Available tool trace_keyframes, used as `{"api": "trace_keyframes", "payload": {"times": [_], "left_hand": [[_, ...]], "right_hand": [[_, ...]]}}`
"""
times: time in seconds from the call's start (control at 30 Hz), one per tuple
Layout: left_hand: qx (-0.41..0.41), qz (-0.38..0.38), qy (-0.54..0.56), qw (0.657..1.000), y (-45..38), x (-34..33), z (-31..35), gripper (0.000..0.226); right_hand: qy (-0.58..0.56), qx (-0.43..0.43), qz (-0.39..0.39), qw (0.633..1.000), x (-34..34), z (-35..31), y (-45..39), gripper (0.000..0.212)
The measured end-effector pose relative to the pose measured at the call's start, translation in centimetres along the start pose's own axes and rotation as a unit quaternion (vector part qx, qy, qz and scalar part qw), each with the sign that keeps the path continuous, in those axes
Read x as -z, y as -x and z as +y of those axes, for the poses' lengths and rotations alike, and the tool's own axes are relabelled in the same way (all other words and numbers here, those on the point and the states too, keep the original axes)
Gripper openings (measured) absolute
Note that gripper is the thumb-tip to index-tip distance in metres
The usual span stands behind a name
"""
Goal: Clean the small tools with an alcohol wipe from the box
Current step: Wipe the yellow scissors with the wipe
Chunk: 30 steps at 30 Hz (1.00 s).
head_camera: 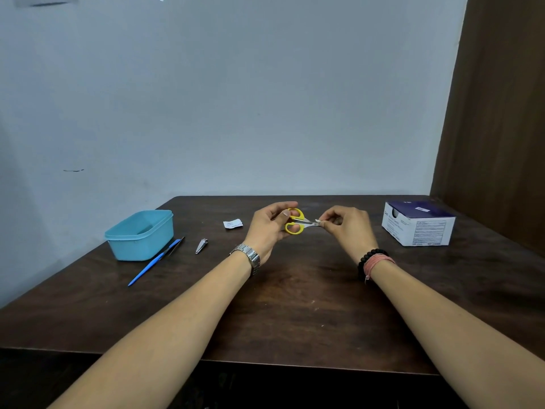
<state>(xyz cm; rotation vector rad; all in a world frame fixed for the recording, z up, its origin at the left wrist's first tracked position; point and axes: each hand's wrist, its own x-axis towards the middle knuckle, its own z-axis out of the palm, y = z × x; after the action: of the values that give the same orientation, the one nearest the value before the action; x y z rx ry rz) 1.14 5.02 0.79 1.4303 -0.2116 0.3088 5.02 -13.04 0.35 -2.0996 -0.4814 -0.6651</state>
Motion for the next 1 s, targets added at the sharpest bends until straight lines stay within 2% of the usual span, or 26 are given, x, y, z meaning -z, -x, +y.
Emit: {"api": "trace_keyframes", "payload": {"times": [0.2,0.47,0.7,0.87,1.0], "left_hand": [[0.000,-0.012,-0.010,1.000,0.1,-0.2,-0.2,0.022],[-0.003,0.047,0.005,0.999,-0.4,0.3,0.1,0.025],[0.000,0.065,0.009,0.998,-0.4,0.3,0.2,0.030],[-0.016,0.103,-0.004,0.995,-0.6,0.6,0.5,0.030],[-0.021,0.148,0.000,0.989,-1.0,1.4,0.5,0.029]], "right_hand": [[-0.012,0.026,-0.027,0.999,-0.4,-0.5,0.3,0.011],[-0.001,-0.005,-0.039,0.999,0.4,0.2,0.0,0.011],[-0.053,0.016,-0.055,0.997,0.5,-0.7,0.2,0.008],[-0.094,0.007,-0.100,0.991,0.6,-0.7,0.3,0.011],[-0.146,-0.019,-0.104,0.984,0.9,-0.3,0.1,0.010]]}}
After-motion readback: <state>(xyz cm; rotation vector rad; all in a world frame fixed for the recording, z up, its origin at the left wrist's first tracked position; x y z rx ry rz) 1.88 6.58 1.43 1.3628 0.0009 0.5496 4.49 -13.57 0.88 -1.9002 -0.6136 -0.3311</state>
